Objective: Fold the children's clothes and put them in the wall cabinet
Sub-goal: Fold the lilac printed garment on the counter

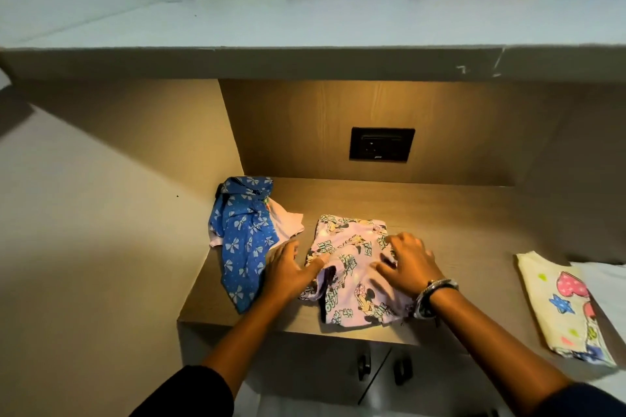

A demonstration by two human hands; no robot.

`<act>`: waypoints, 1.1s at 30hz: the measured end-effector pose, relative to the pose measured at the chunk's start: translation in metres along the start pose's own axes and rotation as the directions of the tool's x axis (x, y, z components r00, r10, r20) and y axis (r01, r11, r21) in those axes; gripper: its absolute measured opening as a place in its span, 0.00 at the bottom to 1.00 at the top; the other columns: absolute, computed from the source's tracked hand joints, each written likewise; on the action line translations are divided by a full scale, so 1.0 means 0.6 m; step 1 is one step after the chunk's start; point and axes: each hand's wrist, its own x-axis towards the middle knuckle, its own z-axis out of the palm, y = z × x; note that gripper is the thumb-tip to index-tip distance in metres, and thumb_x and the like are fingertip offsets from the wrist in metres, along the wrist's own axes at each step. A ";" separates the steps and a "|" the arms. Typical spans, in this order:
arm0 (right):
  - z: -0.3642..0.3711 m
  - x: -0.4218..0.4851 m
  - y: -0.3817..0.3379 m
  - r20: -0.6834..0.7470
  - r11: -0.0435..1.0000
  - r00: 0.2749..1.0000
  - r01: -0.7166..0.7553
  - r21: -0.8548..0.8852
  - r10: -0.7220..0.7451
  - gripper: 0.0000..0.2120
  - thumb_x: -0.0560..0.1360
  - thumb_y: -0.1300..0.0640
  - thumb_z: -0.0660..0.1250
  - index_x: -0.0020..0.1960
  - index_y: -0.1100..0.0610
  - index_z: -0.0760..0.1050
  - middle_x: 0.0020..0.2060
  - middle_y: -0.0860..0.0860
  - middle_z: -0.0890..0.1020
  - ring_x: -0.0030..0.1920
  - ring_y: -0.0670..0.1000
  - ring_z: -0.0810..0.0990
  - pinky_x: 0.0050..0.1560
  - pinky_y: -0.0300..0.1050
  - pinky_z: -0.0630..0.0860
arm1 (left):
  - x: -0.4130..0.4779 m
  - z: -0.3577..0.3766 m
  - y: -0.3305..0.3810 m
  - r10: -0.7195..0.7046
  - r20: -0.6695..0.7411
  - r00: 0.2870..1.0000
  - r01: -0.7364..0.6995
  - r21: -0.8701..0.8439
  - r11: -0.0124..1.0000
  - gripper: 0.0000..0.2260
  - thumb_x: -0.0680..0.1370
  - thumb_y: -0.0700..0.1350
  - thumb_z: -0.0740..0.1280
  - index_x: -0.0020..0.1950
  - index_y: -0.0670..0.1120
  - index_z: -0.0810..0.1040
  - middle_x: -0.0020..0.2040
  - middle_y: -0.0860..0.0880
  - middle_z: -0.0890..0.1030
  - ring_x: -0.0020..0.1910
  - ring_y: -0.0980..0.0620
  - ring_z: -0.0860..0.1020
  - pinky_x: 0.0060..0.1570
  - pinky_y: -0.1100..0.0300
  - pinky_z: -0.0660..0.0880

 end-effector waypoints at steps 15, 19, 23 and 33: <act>0.099 -0.135 -0.093 0.031 0.824 0.863 0.492 -0.282 -0.504 0.21 0.68 0.36 0.65 0.49 0.52 0.72 0.50 0.51 0.76 0.50 0.55 0.74 0.48 0.51 0.71 | -0.041 0.006 -0.049 0.431 0.274 0.860 -0.509 0.396 0.764 0.24 0.74 0.49 0.62 0.70 0.47 0.70 0.68 0.47 0.73 0.69 0.48 0.68 0.72 0.50 0.58; 0.083 -0.144 -0.081 0.034 0.749 0.786 0.601 -0.278 -0.617 0.12 0.74 0.45 0.64 0.47 0.54 0.75 0.46 0.52 0.79 0.47 0.56 0.77 0.44 0.50 0.74 | -0.040 0.005 -0.044 0.480 0.259 0.839 -0.545 0.390 0.742 0.15 0.77 0.44 0.62 0.63 0.45 0.74 0.62 0.45 0.76 0.63 0.47 0.72 0.67 0.52 0.63; 0.006 -0.151 -0.051 -0.062 0.872 0.906 0.420 0.252 -0.419 0.09 0.77 0.49 0.60 0.45 0.54 0.72 0.41 0.50 0.78 0.40 0.51 0.74 0.41 0.48 0.73 | -0.053 -0.060 0.006 0.313 0.183 0.932 -0.314 -0.025 0.949 0.04 0.78 0.48 0.66 0.46 0.58 0.76 0.44 0.52 0.80 0.44 0.50 0.80 0.41 0.58 0.77; -0.197 -0.088 -0.090 -0.591 0.751 0.803 0.341 0.566 0.081 0.13 0.77 0.54 0.64 0.37 0.58 0.75 0.30 0.51 0.78 0.31 0.45 0.72 0.33 0.43 0.68 | -0.043 -0.110 0.280 0.361 -0.108 0.926 -0.376 -0.254 0.891 0.16 0.73 0.52 0.67 0.29 0.46 0.70 0.29 0.47 0.69 0.31 0.52 0.66 0.32 0.57 0.63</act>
